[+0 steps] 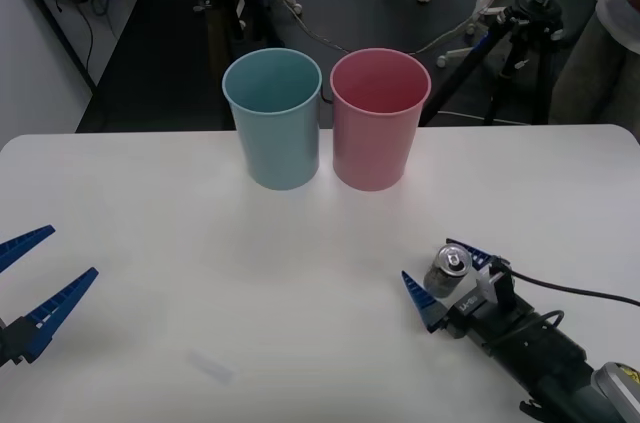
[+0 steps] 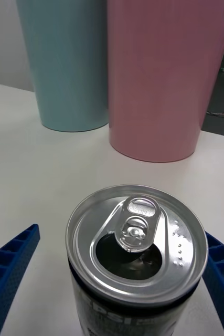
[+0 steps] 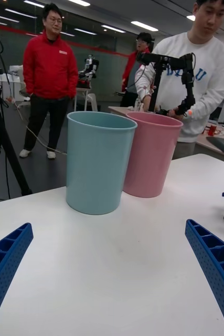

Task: Grasp the object on the table and drop it into the matching bin: aluminum can to the light blue bin, PET bottle to the pink bin.

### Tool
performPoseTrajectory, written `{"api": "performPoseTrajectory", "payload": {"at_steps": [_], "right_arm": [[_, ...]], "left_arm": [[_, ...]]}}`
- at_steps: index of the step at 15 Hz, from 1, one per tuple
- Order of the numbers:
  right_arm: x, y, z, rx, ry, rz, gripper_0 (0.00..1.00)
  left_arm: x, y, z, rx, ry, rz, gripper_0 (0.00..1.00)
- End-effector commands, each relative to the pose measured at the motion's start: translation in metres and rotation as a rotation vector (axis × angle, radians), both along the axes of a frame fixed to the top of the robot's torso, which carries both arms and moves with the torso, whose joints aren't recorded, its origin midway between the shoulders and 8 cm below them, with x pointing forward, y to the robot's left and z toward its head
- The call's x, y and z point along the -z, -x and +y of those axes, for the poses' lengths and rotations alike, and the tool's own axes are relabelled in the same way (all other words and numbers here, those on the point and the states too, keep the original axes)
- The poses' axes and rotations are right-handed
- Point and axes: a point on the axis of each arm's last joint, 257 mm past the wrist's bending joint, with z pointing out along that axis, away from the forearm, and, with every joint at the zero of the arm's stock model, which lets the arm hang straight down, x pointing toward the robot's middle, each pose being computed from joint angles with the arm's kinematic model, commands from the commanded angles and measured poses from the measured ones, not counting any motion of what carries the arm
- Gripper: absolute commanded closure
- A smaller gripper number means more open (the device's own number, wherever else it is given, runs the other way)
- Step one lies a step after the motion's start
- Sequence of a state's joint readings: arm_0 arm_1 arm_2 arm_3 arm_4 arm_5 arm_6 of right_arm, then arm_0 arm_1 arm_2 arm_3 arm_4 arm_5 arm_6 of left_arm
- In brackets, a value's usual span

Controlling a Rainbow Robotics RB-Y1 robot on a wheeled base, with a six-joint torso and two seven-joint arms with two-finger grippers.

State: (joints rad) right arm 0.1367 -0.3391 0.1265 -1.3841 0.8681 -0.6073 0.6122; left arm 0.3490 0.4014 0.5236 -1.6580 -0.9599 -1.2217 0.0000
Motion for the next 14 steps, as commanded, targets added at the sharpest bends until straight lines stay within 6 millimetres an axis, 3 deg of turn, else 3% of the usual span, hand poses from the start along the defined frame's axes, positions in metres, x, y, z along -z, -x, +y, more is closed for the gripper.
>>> {"api": "performPoseTrajectory", "payload": {"at_steps": [1, 10, 14], "right_arm": [[0.000, 0.000, -0.001, 0.001, -0.003, 0.003, 1.00], [-0.003, 0.000, 0.000, -0.004, -0.016, 0.004, 1.00], [-0.022, -0.001, 0.006, -0.028, -0.036, -0.030, 1.00]], "left_arm": [[0.000, 0.000, 0.000, 0.000, 0.000, 0.000, 0.00], [0.000, 0.000, 0.000, 0.000, 0.000, 0.000, 0.00], [0.000, 0.000, 0.000, 0.000, 0.000, 0.000, 0.00]]}}
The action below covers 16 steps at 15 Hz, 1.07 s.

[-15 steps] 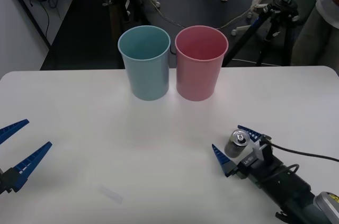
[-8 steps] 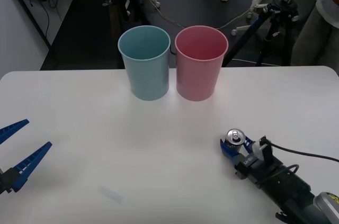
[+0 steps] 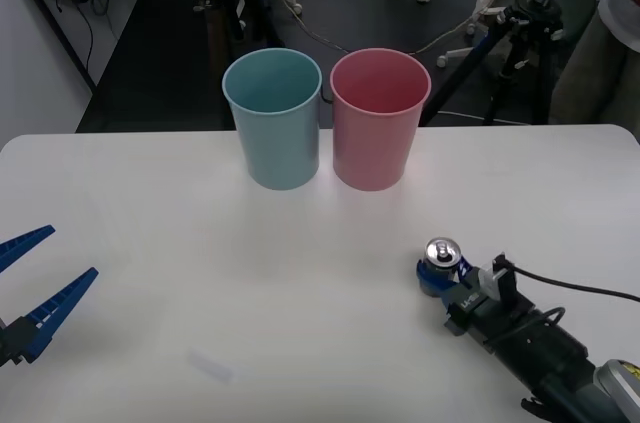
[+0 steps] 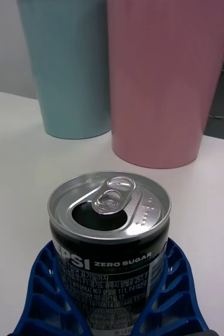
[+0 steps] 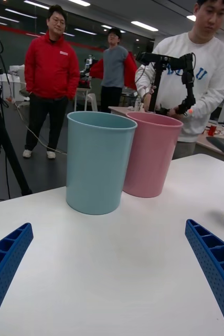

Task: Grasp the object on the table and drop it into the matching bin: aluminum can to the light blue bin, PET bottle to the pink bin.

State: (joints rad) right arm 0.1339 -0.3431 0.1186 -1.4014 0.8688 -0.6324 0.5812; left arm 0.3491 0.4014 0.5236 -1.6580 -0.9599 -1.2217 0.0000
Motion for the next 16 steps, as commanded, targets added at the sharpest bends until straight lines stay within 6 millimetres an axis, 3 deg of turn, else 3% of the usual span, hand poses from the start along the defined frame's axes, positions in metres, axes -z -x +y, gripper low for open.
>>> {"api": "performPoseTrajectory", "payload": {"at_steps": [1, 9, 16], "right_arm": [[-0.021, 0.000, 0.007, -0.016, -0.015, -0.037, 1.00], [-0.112, 0.022, 0.038, -0.047, -0.100, -0.129, 1.00], [-0.212, 0.028, 0.085, -0.096, -0.210, -0.189, 1.00]], "left_arm": [[0.000, 0.000, 0.000, 0.000, 0.000, 0.000, 0.00], [0.000, 0.000, 0.000, 0.000, 0.000, 0.000, 0.00], [0.000, 0.000, 0.000, 0.000, 0.000, 0.000, 0.00]]}}
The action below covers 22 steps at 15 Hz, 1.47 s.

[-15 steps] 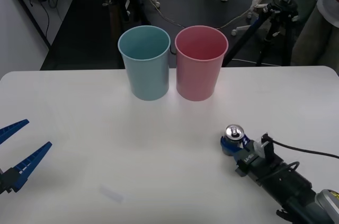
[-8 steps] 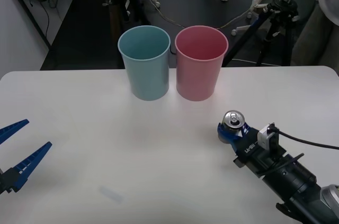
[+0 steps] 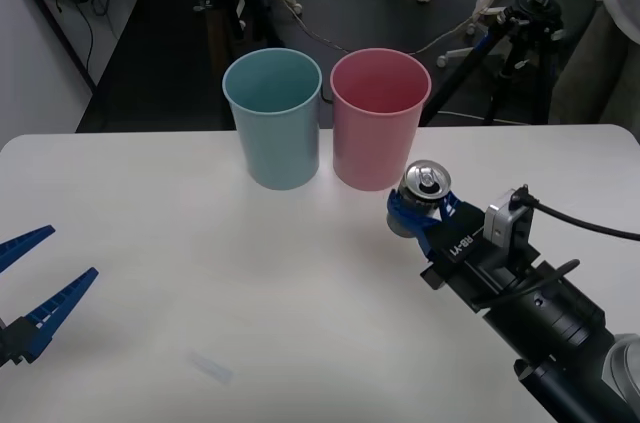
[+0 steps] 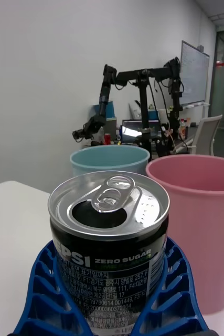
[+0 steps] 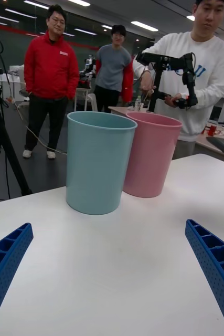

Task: Grasp the object on the table and drop it into the matching bin: aluminum can to the light blue bin, PET bottle to the pink bin.

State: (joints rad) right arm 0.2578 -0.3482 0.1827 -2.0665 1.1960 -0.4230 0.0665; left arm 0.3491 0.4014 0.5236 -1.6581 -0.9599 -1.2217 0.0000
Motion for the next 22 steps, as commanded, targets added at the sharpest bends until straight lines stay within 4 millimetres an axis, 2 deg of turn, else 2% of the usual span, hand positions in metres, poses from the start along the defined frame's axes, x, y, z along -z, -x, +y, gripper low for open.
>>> {"api": "performPoseTrajectory", "payload": {"at_steps": [1, 7, 10, 14, 20, 22], "right_arm": [[-0.033, -0.004, 0.017, -0.035, -0.043, -0.020, 1.00], [-0.079, -0.029, 0.040, -0.032, -0.091, -0.059, 1.00], [-0.101, -0.048, 0.061, -0.046, -0.119, -0.076, 1.00], [-0.116, -0.093, 0.094, -0.045, -0.135, -0.069, 1.00], [-0.119, -0.167, 0.131, 0.013, -0.115, -0.047, 1.00], [-0.119, -0.186, 0.142, 0.029, -0.112, -0.036, 1.00]], "left_arm": [[0.000, 0.000, 0.000, 0.000, 0.000, 0.000, 0.00], [0.000, 0.000, 0.000, 0.000, 0.000, 0.000, 0.00], [0.000, 0.000, 0.000, 0.000, 0.000, 0.000, 0.00], [0.000, 0.000, 0.000, 0.000, 0.000, 0.000, 0.00], [0.000, 0.000, 0.000, 0.000, 0.000, 0.000, 0.00], [0.000, 0.000, 0.000, 0.000, 0.000, 0.000, 0.00]]}}
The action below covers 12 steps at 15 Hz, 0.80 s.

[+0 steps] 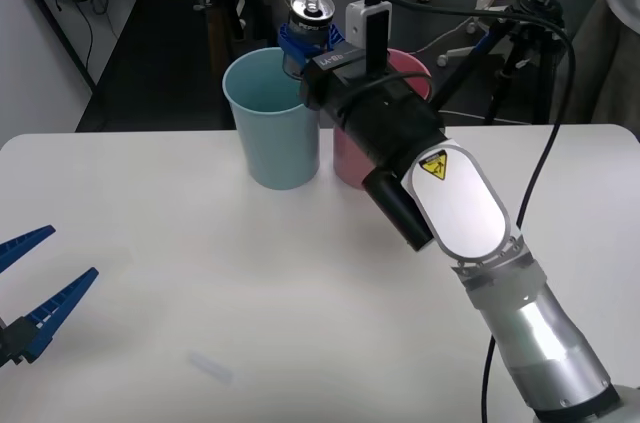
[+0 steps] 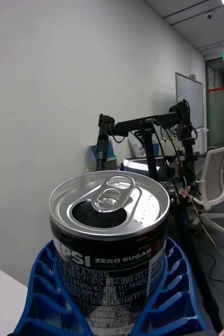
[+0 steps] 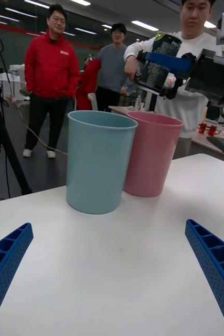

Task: Grasp the object on the table and drop it into the matching bin: aluminum can to the light blue bin, PET bottle to the pink bin.

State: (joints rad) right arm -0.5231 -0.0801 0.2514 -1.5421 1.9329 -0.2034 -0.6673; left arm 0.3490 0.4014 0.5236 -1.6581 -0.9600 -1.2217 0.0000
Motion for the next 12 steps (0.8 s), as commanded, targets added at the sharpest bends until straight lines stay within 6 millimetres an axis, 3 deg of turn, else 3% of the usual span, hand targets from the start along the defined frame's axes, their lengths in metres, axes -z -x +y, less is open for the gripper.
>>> {"api": "performPoseTrajectory", "payload": {"at_steps": [1, 7, 12], "right_arm": [[-0.003, -0.025, 0.015, 0.019, 0.003, 0.013, 1.00], [0.002, -0.061, 0.033, 0.060, 0.039, 0.045, 1.00], [0.011, -0.076, 0.044, 0.078, 0.067, 0.070, 1.00]], "left_arm": [[0.000, 0.000, 0.000, 0.000, 0.000, 0.000, 0.00], [0.000, 0.000, 0.000, 0.000, 0.000, 0.000, 0.00], [0.000, 0.000, 0.000, 0.000, 0.000, 0.000, 0.00]]}}
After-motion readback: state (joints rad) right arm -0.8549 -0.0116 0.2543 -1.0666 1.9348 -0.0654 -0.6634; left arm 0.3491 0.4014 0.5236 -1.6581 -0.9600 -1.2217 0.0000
